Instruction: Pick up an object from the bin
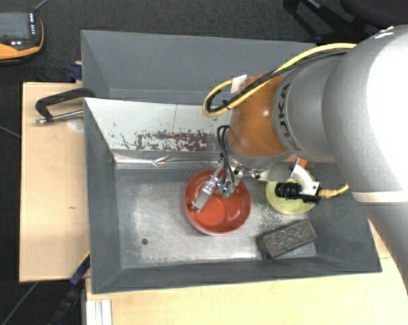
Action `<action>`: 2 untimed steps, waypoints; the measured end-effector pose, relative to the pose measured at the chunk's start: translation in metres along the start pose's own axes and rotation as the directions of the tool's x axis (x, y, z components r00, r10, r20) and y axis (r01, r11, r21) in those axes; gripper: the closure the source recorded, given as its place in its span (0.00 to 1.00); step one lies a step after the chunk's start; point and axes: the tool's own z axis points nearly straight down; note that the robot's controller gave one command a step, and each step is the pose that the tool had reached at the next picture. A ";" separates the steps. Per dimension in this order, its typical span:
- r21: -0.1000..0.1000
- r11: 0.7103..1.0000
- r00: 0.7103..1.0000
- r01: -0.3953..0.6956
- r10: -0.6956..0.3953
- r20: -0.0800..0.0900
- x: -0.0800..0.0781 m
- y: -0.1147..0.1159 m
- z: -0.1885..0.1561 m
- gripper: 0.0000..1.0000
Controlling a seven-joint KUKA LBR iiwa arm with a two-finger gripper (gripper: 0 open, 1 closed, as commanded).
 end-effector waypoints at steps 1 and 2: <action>-0.002 0.971 0.971 0.239 -0.239 0.005 -0.066 -0.054 -0.009 0.00; -0.004 0.971 0.971 0.240 -0.240 0.005 -0.065 -0.053 -0.010 1.00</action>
Offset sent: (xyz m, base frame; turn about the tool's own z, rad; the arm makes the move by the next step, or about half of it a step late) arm 0.0187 -0.0822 0.0068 -0.2428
